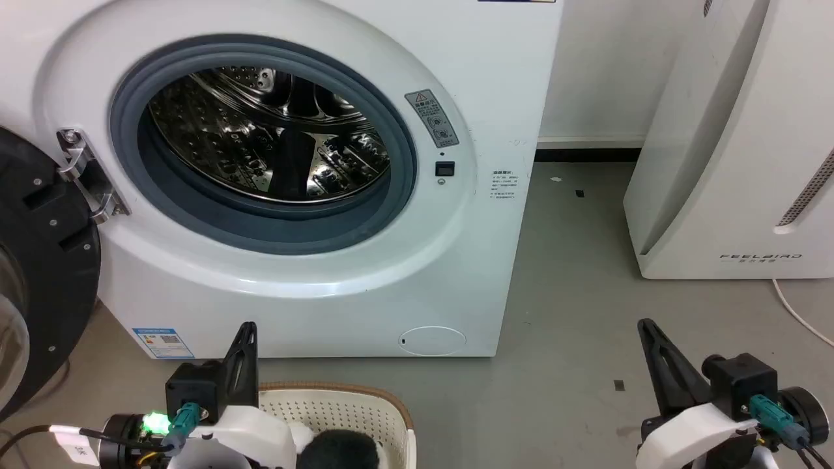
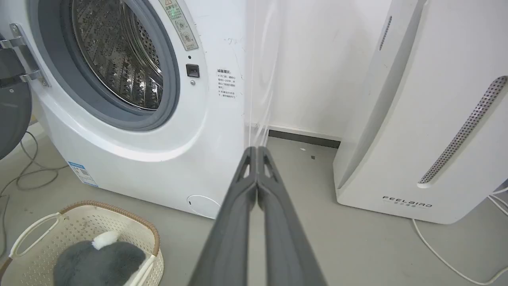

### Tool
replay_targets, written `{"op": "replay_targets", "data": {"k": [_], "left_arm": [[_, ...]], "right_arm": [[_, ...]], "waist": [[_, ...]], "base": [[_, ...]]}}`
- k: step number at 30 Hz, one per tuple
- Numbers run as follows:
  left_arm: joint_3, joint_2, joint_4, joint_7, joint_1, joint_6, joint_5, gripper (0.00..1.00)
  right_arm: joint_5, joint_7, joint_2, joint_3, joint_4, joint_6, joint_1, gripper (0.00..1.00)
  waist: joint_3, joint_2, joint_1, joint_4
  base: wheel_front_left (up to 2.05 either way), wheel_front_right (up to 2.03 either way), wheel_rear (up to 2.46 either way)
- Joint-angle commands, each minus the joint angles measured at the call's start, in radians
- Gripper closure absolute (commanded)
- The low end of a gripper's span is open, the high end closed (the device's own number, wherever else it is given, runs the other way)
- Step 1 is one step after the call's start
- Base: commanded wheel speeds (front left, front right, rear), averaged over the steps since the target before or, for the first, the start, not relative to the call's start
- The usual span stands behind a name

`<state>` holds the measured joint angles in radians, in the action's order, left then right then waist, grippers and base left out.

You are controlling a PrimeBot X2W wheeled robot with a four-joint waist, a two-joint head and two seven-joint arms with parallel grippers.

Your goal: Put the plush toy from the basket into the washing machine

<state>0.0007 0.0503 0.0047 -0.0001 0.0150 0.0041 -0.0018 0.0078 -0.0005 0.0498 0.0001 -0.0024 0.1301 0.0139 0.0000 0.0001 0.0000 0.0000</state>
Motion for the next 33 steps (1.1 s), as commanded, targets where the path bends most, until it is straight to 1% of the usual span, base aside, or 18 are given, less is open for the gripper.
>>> {"op": "replay_targets", "data": {"k": [1,33], "left_arm": [[-0.001,0.000,-0.005,0.000,-0.015,-0.004,0.002,1.00],[-0.001,0.000,-0.005,0.000,-0.015,-0.004,0.002,1.00]], "right_arm": [[-0.008,0.000,0.000,0.000,0.002,0.001,-0.014,1.00],[-0.008,0.000,0.000,0.000,0.002,0.001,-0.014,1.00]], "waist": [[0.000,-0.0001,0.0000,0.000],[0.000,-0.0001,0.0000,0.000]], "base": [[0.00,0.00,0.00],[0.00,0.00,0.00]]}}
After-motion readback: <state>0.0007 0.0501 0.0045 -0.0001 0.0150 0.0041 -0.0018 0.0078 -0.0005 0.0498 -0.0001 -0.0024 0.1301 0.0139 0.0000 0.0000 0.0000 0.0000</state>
